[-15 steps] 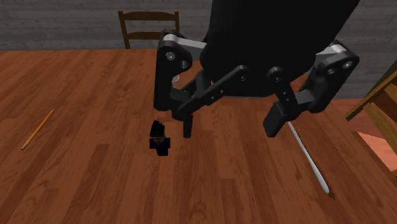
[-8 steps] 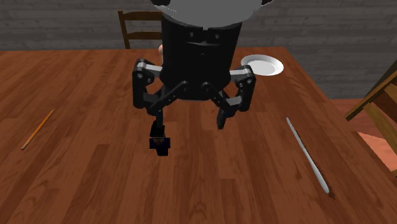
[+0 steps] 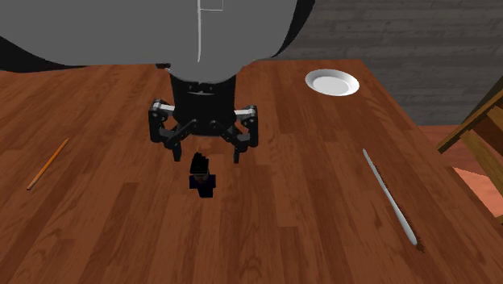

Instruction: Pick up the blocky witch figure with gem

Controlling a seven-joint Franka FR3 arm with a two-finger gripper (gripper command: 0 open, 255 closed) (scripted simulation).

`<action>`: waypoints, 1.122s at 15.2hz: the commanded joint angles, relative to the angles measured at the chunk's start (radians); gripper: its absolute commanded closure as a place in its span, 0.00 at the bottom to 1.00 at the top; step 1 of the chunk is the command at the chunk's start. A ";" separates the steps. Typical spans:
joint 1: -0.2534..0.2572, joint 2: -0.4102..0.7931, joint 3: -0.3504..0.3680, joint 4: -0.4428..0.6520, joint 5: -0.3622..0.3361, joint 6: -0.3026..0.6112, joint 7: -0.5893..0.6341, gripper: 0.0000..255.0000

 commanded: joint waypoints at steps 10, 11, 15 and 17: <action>0.038 0.257 0.002 0.162 -0.043 0.084 0.059 0.00; 0.038 0.265 0.001 0.159 -0.044 0.095 0.059 0.00; 0.040 0.277 0.001 0.153 -0.046 0.112 0.059 1.00; 0.040 0.276 0.001 0.154 -0.046 0.112 0.060 1.00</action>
